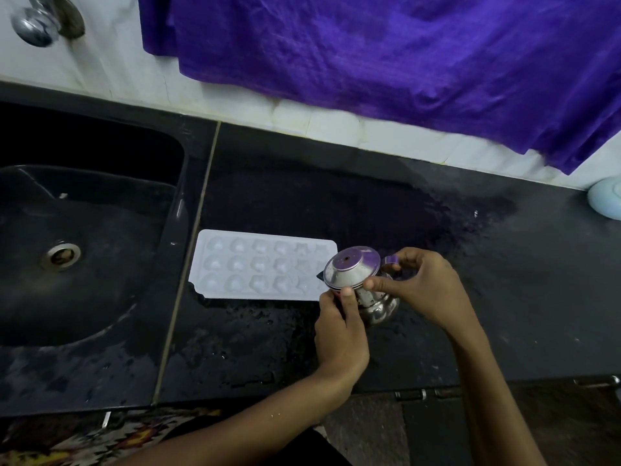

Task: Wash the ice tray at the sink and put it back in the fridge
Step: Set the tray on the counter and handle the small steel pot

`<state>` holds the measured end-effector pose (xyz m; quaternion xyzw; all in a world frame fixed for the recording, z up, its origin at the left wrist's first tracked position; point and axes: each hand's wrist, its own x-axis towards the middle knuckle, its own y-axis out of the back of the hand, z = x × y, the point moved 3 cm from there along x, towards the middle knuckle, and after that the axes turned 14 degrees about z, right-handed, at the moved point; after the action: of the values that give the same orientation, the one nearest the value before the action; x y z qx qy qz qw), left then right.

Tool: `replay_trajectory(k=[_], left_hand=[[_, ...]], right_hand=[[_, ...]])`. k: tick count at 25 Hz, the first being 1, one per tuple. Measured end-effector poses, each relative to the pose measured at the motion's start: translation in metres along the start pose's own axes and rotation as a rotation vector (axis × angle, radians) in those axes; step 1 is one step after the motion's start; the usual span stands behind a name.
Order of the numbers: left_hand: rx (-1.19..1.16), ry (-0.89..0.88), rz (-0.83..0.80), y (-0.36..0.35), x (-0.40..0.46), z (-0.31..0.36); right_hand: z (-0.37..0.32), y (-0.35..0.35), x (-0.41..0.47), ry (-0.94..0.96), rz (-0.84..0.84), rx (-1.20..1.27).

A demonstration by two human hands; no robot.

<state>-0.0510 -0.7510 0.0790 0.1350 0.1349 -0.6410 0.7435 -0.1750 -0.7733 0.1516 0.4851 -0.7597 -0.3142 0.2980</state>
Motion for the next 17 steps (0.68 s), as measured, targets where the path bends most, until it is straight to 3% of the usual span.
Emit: replay_trajectory(k=[17], left_hand=[[-0.004, -0.03, 0.007, 0.0007, -0.0009, -0.0009]], right_hand=[[0.0013, 0.0007, 0.0015, -0.005, 0.015, -0.008]])
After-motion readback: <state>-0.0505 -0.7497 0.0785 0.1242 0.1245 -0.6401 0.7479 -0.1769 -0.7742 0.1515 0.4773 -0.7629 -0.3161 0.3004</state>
